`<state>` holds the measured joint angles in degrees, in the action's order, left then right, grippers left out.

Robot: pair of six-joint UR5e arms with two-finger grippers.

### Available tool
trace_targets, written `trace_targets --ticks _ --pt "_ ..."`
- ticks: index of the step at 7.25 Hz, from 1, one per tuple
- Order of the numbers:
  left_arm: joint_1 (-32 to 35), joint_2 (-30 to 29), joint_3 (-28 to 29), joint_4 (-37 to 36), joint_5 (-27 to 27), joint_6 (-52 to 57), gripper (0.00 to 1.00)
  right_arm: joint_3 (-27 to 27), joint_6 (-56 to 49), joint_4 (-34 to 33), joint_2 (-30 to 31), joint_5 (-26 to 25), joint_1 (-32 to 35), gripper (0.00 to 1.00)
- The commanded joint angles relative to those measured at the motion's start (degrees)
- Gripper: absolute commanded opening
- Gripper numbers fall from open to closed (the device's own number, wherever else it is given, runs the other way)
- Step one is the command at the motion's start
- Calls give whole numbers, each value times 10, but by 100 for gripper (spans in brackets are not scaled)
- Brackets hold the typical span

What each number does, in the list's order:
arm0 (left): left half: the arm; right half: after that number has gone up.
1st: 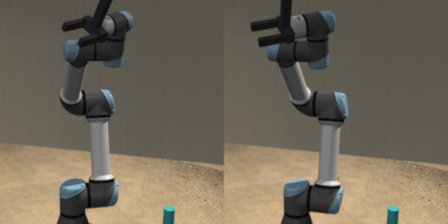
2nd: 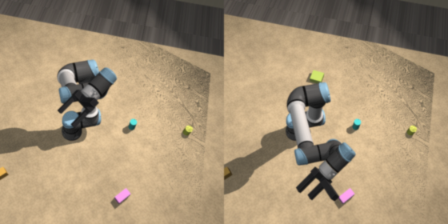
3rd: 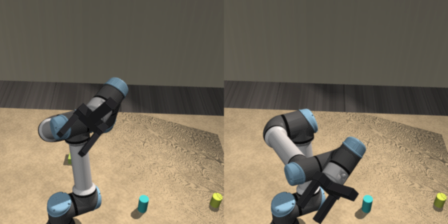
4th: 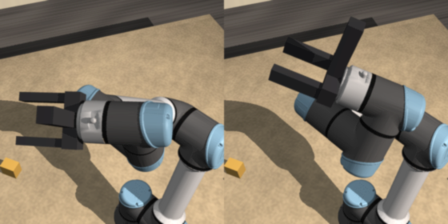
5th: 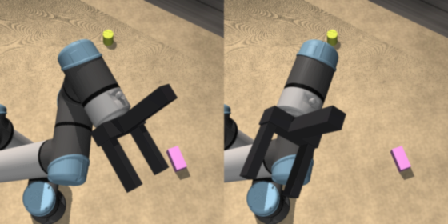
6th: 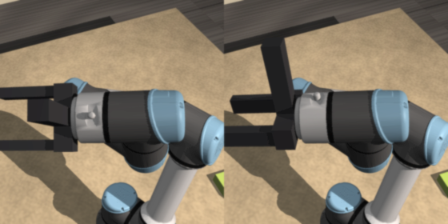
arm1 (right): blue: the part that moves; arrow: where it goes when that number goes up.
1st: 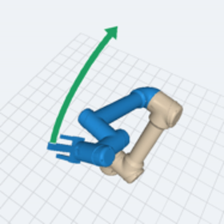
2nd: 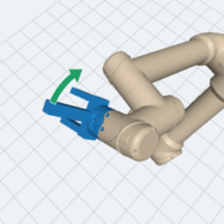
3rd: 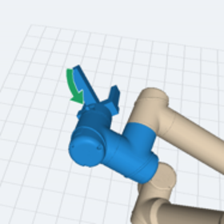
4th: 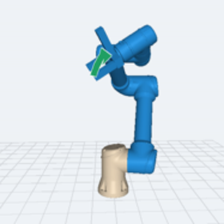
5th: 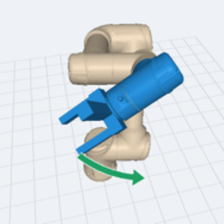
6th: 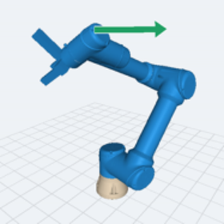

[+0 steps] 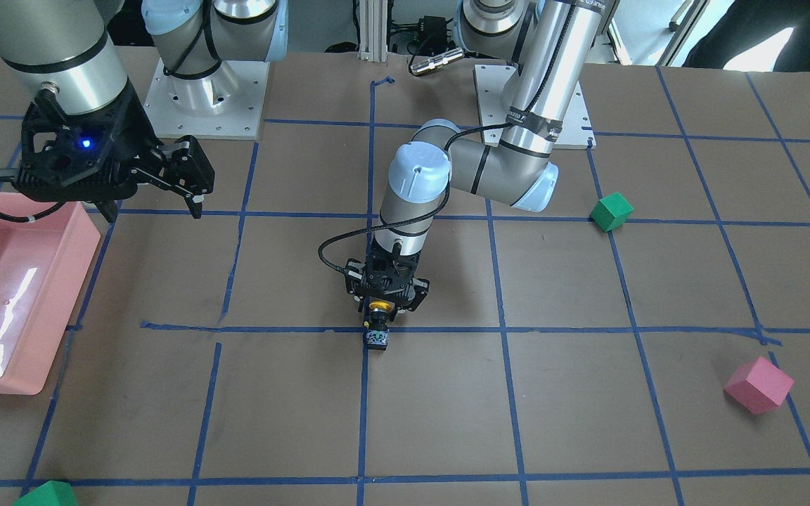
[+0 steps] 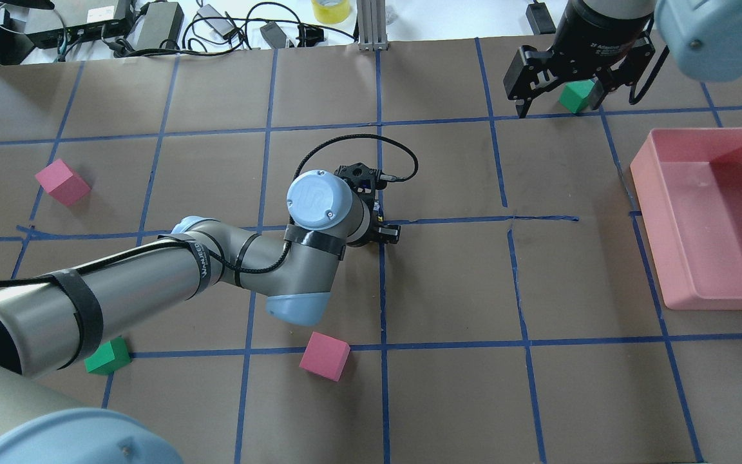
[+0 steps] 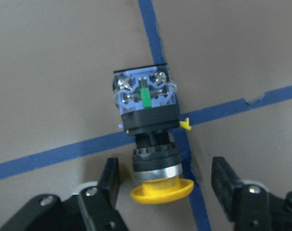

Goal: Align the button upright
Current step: 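Lift the switch with the left gripper and rotate it yellow cap down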

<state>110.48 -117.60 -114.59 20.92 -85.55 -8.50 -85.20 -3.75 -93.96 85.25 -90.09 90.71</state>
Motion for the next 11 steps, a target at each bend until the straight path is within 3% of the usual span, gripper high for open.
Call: trace_targets --ticks 1,2,3,5,6,9,11 --pt "0 18 6 62 3 -2 0 -1 -1 1 0 0 0 100" --pt "0 23 23 102 4 -5 0 -1 -1 1 0 0 0 100" --pt "0 30 60 185 10 -8 0 -1 -1 1 0 0 0 100" --pt "-1 40 171 411 10 -94 0 -1 -1 3 0 -1 -1 100" --pt "-7 42 195 489 13 -102 0 -1 -1 8 0 -2 -1 100" --pt "-53 46 191 539 133 -215 0 -5 -2 10 1 -2 -1 100" --pt "-97 47 178 600 263 -271 0 -9 -2 10 2 -2 -1 100"
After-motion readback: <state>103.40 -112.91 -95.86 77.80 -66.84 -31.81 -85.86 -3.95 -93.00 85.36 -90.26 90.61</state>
